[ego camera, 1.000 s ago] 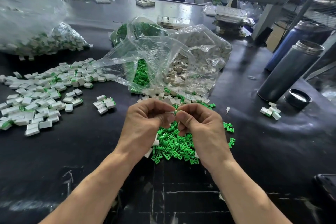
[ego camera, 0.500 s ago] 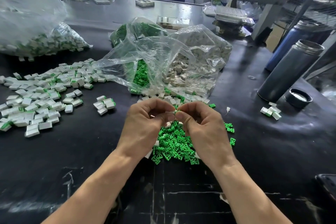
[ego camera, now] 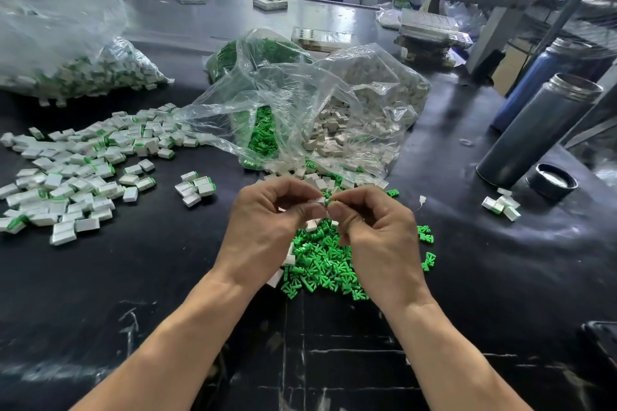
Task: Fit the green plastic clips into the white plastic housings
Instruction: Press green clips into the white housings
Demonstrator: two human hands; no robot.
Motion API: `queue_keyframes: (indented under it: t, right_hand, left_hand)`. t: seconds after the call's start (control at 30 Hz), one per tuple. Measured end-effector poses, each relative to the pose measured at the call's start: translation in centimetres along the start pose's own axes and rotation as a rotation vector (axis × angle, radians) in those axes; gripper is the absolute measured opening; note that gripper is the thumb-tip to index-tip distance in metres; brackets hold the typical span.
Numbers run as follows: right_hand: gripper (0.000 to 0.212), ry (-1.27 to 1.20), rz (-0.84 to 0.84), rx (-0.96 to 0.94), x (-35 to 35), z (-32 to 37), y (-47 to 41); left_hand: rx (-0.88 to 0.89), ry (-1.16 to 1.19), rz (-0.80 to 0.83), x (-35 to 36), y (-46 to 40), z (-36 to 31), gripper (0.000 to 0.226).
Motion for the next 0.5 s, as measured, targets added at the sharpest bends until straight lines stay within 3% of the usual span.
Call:
queue_keyframes:
  t: [0.5]
  right_hand:
    - [0.016,0.225,0.045,-0.002,-0.23,0.55,0.17]
  left_hand:
    - [0.001,-0.123,0.058,-0.11,0.24,-1.00,0.027]
Point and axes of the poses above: each hand's wrist, its own y-axis away from the middle knuckle, its own x-axis out of the palm, z = x × y, the point moved 6 cm from there along -y, towards the middle knuckle, and after that the axes turned 15 degrees about z, right-handed, at the moved point
